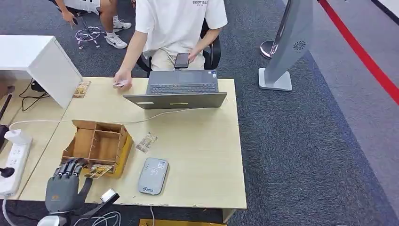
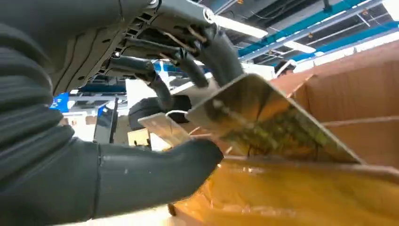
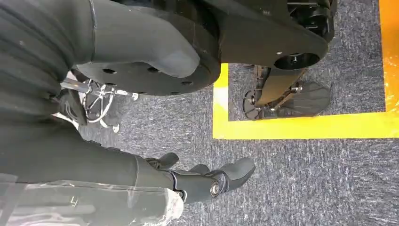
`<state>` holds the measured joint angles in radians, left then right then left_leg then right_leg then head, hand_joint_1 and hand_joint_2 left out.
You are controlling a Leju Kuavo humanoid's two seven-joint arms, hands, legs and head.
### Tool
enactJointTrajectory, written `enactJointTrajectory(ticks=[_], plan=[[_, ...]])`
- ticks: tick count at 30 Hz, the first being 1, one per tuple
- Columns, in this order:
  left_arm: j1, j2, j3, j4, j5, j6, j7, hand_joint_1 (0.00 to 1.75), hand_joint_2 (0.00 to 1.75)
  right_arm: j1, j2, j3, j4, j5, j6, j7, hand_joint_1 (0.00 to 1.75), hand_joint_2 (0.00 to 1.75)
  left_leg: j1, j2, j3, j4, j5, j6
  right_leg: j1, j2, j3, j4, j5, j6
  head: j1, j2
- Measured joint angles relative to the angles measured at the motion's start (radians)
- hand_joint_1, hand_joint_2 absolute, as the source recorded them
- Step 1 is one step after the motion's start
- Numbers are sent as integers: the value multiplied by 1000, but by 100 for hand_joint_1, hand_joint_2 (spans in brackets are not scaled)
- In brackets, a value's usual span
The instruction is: Pass the card to the sensor for recognition and then transmit it.
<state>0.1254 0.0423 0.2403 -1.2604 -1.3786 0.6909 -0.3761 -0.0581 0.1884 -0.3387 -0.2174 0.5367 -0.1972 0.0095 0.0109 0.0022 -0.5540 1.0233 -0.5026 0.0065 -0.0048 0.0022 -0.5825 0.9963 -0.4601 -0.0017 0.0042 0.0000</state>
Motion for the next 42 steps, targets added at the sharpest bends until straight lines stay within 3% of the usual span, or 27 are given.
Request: enactJointTrajectory(ticks=[16,24,26,29,31,37,40,42], plan=[[-22,35,-34,70,58,3,10,175,175,0,0,13,0,-3,1,-1,0,175,0,0,0,0,0,0,0,0,0,0,0,0,0,0],[13,22,-35,-36,55,4,-21,175,175,1,0,13,1,-13,-9,-1,0,175,0,0,0,0,0,0,0,0,0,0,0,0,0,0],[37,29,-57,-96,62,4,30,175,175,2,0,13,1,-22,-13,-1,0,175,0,0,0,0,0,0,0,0,-1,0,0,0,0,0],[77,116,-191,-240,44,-8,244,175,175,9,0,12,1,-42,-23,-10,0,175,0,0,-1,0,0,0,1,0,-1,0,0,0,0,0],[81,182,-289,-341,41,-42,333,175,175,13,0,10,1,-56,-23,-17,0,175,1,0,-1,0,0,0,1,-1,-1,0,0,0,0,0],[43,366,-509,-563,109,-153,396,175,175,23,0,-6,1,-84,-23,-28,0,175,1,0,0,0,1,-1,2,-1,-1,0,0,-1,-1,0],[-29,428,-582,-632,167,-211,402,175,175,25,0,-15,1,-88,-21,-29,0,175,1,-1,0,0,1,-1,1,-1,-1,0,1,-1,0,0],[-79,444,-602,-652,187,-227,409,175,175,25,0,-18,0,-89,-21,-29,0,175,1,-1,-1,0,2,-2,1,-1,-1,1,1,-1,0,0]])
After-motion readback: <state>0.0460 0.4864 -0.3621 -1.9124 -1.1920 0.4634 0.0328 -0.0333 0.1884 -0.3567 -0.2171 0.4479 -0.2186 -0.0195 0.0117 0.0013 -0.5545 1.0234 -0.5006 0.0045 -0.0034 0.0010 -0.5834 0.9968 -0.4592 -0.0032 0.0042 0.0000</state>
